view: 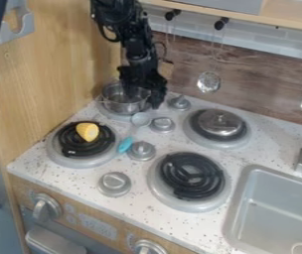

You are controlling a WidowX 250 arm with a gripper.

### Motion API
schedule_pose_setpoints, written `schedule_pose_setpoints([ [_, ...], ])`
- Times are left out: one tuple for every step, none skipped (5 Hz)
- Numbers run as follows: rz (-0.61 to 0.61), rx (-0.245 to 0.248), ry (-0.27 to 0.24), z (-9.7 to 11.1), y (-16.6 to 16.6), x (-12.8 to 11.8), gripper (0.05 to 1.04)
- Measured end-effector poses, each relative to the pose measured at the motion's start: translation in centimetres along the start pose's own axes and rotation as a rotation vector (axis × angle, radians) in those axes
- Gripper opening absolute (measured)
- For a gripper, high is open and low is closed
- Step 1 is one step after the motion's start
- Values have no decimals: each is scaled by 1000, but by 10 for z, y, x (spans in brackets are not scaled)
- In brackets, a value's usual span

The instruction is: Moved the silver pot the the bottom right burner

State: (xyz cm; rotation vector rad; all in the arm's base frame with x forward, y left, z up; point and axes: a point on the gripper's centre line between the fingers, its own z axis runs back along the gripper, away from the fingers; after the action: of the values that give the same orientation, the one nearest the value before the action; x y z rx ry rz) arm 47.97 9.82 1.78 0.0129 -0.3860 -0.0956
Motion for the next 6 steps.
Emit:
schedule_pose_setpoints([
  [45, 35, -10, -6, 24, 5, 999],
  [56, 47, 10, -25, 29, 4, 999],
  [68, 57, 20, -31, 34, 8, 938],
  [65, 52, 39, -35, 33, 4, 722],
  [52, 51, 30, -36, 32, 5, 413],
  [48, 42, 49, -44, 28, -6, 189],
])
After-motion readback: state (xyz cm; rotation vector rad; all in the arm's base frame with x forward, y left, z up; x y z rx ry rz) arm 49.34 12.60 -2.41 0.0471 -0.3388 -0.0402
